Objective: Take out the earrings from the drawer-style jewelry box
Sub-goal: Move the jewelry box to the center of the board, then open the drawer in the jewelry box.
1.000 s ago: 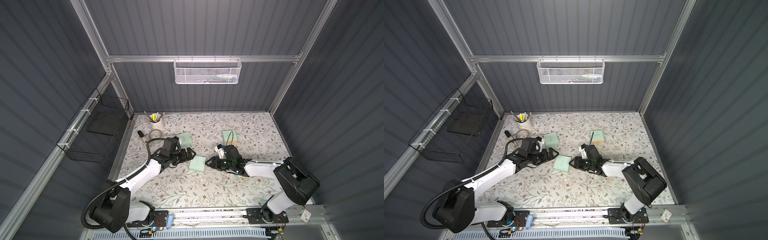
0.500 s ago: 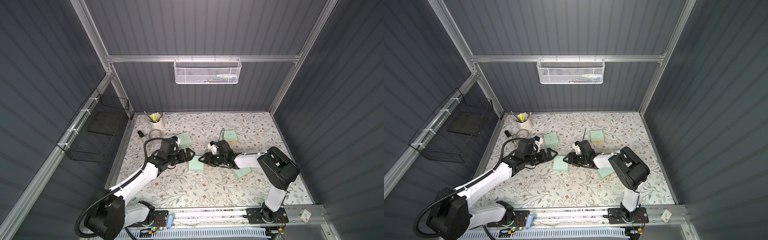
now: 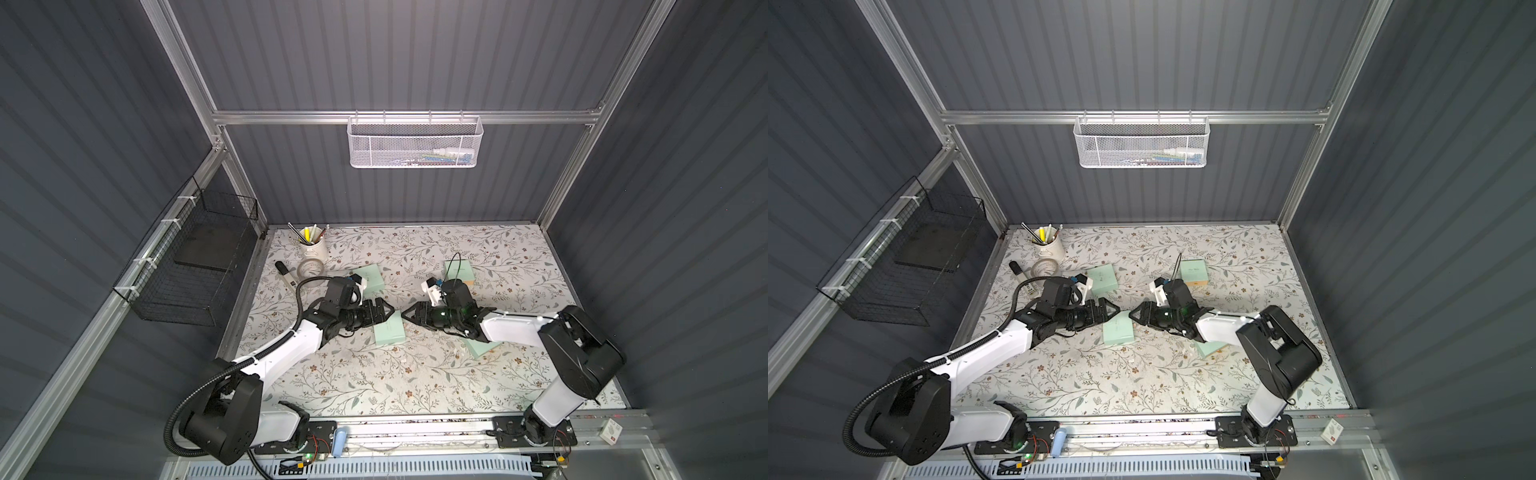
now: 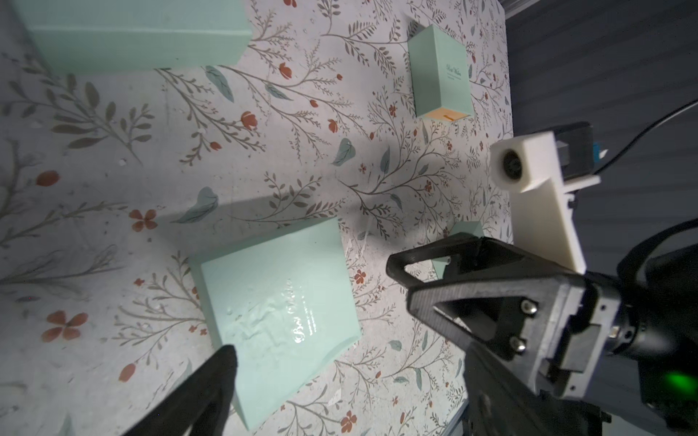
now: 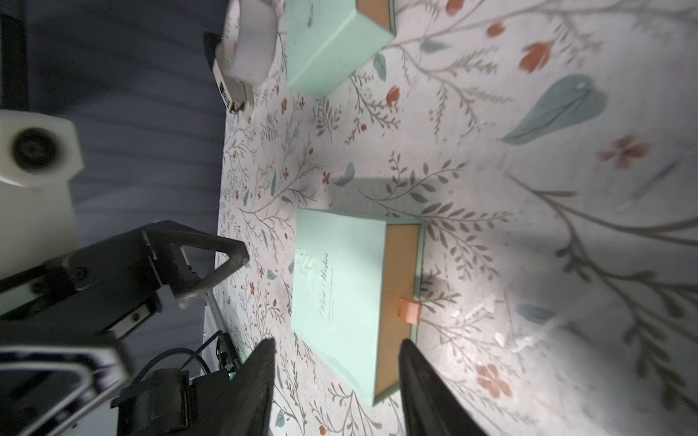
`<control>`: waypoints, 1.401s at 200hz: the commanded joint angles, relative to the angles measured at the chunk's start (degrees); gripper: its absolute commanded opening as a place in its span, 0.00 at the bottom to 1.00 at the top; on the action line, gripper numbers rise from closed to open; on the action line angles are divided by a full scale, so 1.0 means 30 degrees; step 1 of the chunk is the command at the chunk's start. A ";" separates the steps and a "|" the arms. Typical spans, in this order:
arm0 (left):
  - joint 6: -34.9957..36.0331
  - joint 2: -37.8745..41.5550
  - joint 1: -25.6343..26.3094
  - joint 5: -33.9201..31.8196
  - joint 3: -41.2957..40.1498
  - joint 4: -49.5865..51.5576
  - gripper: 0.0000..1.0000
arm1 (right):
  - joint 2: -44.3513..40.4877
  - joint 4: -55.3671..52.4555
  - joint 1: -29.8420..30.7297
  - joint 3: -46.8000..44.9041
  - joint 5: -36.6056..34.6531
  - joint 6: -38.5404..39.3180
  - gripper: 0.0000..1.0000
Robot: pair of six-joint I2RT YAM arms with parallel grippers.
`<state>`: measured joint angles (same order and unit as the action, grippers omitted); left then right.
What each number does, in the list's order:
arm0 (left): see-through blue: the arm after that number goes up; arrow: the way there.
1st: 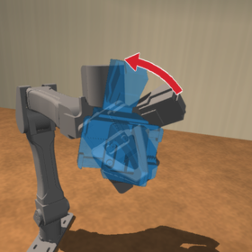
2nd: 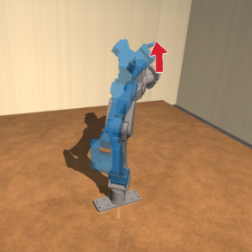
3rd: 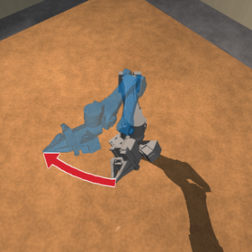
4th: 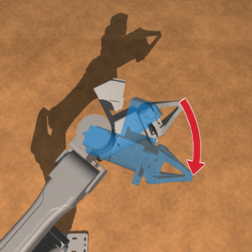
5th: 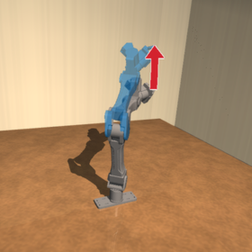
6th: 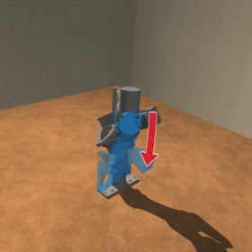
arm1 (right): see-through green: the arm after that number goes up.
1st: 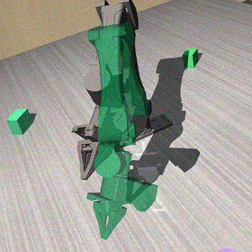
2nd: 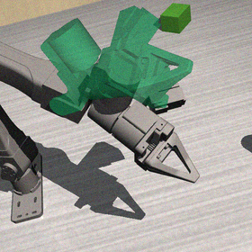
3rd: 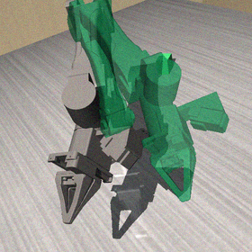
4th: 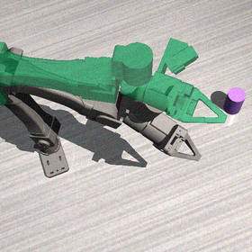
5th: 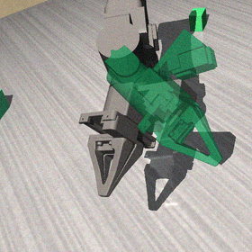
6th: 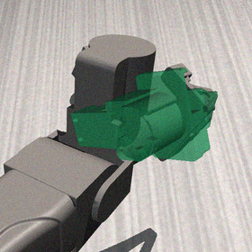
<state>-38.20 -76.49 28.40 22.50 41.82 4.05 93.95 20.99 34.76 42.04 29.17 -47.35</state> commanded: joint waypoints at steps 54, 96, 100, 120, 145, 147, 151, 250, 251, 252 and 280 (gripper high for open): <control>-0.1125 -0.2476 0.0010 0.1387 -0.0311 -0.1940 0.45 | 0.2215 0.1308 -0.0488 -0.0053 0.1073 -0.0483 0.39; -0.0972 -0.2501 0.0024 0.0493 -0.0632 -0.1094 0.39 | 0.3484 0.1670 -0.0283 0.0488 0.1652 -0.0766 0.34; -0.0955 -0.2458 0.0024 0.0402 -0.0662 -0.0971 0.39 | 0.3522 0.1701 -0.0300 0.0488 0.1663 -0.0750 0.34; -0.0807 -0.2475 0.0024 -0.0003 -0.0811 -0.0451 0.39 | 0.3923 0.1833 -0.0288 0.0659 0.1995 -0.0767 0.33; -0.0857 -0.2802 0.0025 0.0099 -0.0939 -0.0687 0.38 | 0.4442 0.2306 -0.0273 0.0810 0.2283 -0.0968 0.32; -0.0861 -0.2819 0.0025 0.0112 -0.0979 -0.0702 0.38 | 0.4473 0.2374 -0.0278 0.0810 0.2302 -0.0979 0.32; -0.0871 -0.2855 0.0024 0.0094 -0.1006 -0.0734 0.38 | 0.4523 0.2430 -0.0268 0.0796 0.2308 -0.1042 0.31; -0.0672 -0.3614 0.0010 -0.0193 -0.1051 -0.0619 0.39 | 0.5519 0.3048 -0.0110 0.1219 0.2867 -0.1265 0.23; -0.0679 -0.3590 0.0017 -0.0185 -0.1051 -0.0619 0.39 | 0.5514 0.3049 -0.0121 0.1219 0.2871 -0.1266 0.23; -0.0668 -0.3593 0.0021 -0.0181 -0.1065 -0.0619 0.39 | 0.5555 0.3050 -0.0127 0.1220 0.2888 -0.1266 0.23; -0.0685 -0.3625 0.0024 -0.0215 -0.1093 -0.0619 0.39 | 0.5471 0.3078 -0.0044 0.1191 0.2861 -0.1201 0.19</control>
<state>-40.97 -85.54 28.42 23.20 39.35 -0.82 109.80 29.04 33.95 44.71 36.18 -51.00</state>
